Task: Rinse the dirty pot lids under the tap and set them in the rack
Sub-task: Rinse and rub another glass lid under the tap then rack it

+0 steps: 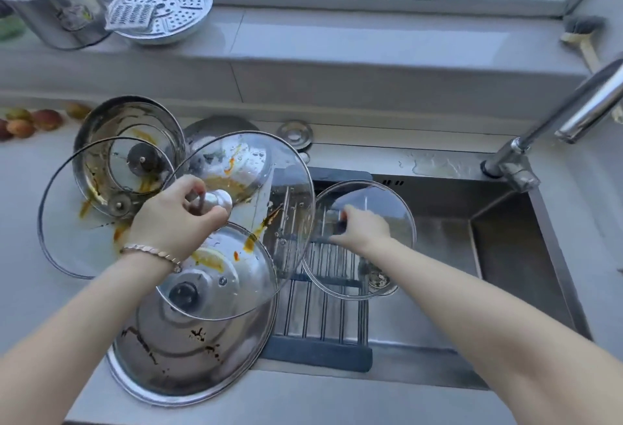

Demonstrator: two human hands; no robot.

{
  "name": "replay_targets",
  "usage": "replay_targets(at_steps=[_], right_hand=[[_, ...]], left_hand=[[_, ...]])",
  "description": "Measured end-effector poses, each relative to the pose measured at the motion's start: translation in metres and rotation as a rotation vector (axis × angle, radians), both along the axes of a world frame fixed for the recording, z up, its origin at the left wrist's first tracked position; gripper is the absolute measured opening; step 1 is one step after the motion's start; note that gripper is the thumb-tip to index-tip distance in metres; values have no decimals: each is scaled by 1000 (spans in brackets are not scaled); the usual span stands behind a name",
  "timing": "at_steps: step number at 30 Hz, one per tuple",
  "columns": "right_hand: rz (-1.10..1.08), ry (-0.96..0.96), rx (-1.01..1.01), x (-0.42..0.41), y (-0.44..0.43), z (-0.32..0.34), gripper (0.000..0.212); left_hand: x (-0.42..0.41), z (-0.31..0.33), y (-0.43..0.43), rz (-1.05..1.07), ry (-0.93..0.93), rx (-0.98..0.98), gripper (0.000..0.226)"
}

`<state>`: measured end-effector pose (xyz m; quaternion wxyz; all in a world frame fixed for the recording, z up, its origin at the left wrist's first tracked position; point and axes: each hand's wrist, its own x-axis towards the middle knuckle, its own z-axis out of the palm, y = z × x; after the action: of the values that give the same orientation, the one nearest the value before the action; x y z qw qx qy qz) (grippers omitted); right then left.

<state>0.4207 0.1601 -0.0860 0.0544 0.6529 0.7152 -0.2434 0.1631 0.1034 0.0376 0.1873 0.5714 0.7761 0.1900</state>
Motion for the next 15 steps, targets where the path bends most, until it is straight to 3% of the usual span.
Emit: replay_targets(at_steps=[4, 7, 15], right_hand=[[11, -1, -61, -36, 6, -24, 46], [-64, 61, -90, -47, 6, -37, 39], [-251, 505, -291, -25, -6, -21, 52]], left_hand=[[-12, -5, -1, 48, -57, 9, 21], [-20, -6, -1, 72, -72, 7, 26], [-10, -8, 4, 16, -42, -52, 26]])
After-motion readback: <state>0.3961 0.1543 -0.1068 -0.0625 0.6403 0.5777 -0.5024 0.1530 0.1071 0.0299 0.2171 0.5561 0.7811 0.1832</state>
